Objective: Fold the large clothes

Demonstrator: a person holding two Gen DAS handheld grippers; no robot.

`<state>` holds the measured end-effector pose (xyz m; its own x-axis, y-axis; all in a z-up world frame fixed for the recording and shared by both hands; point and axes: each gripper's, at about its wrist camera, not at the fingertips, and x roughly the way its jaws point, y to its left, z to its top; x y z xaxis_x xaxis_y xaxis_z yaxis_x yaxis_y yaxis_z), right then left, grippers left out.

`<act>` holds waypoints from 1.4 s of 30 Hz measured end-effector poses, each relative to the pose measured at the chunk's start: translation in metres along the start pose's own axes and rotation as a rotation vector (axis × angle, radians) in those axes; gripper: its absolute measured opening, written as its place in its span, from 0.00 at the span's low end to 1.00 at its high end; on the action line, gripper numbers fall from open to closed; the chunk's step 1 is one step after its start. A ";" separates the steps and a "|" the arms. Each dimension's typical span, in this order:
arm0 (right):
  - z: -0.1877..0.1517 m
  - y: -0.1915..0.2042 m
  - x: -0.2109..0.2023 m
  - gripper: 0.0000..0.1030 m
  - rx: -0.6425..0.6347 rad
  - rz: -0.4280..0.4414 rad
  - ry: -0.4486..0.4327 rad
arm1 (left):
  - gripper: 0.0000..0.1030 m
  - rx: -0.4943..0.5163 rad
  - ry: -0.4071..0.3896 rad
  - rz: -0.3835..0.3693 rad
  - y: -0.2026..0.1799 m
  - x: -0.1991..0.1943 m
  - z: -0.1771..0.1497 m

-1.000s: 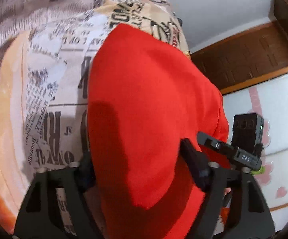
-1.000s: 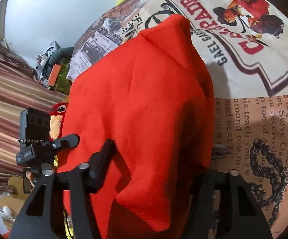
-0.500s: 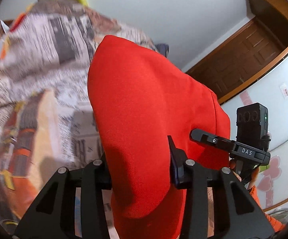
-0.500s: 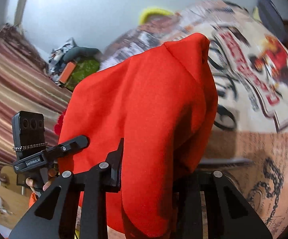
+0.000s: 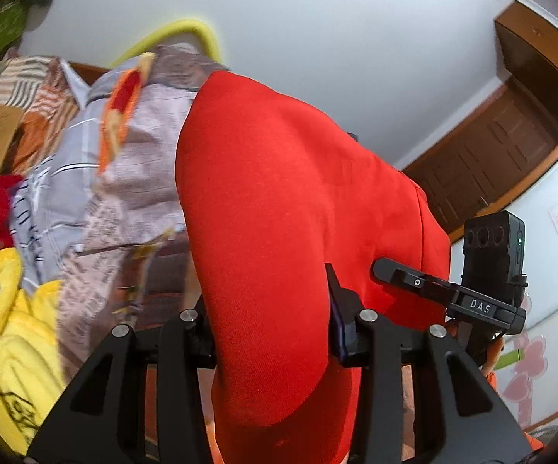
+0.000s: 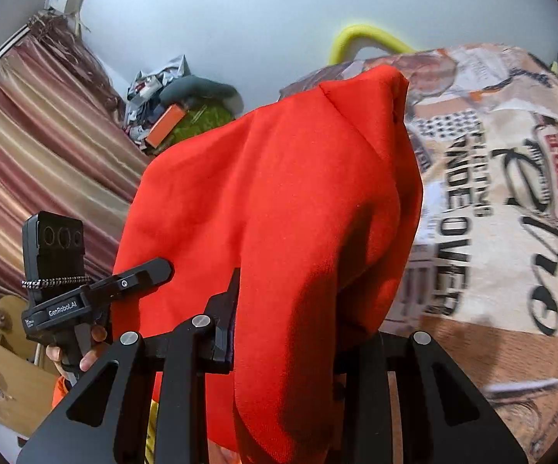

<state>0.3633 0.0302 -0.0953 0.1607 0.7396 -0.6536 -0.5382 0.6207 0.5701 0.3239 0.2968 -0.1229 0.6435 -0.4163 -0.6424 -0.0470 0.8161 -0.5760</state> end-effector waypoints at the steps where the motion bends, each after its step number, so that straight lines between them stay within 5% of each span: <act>1: 0.001 0.001 0.012 0.26 0.002 0.002 0.012 | 0.39 -0.009 0.002 0.007 0.009 -0.001 0.001; 18: -0.019 -0.048 0.180 0.26 0.055 -0.105 0.283 | 0.45 -0.258 0.179 0.128 0.180 0.095 -0.038; 21: -0.022 -0.048 0.176 0.29 0.025 -0.107 0.285 | 0.49 -0.227 0.191 0.108 0.178 0.087 -0.043; 27: -0.034 -0.041 0.153 0.42 -0.078 -0.241 0.273 | 0.50 -0.031 0.190 0.295 0.139 0.060 -0.051; 32: -0.041 -0.043 0.140 0.44 -0.138 -0.364 0.259 | 0.51 0.082 0.181 0.407 0.110 0.047 -0.071; 42: -0.082 -0.028 0.079 0.44 -0.252 -0.457 0.256 | 0.52 0.080 0.158 0.520 0.081 0.026 -0.123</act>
<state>0.3230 0.0500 -0.2041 0.2348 0.3056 -0.9227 -0.6466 0.7579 0.0865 0.2425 0.3023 -0.2485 0.4282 -0.0003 -0.9037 -0.2655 0.9558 -0.1261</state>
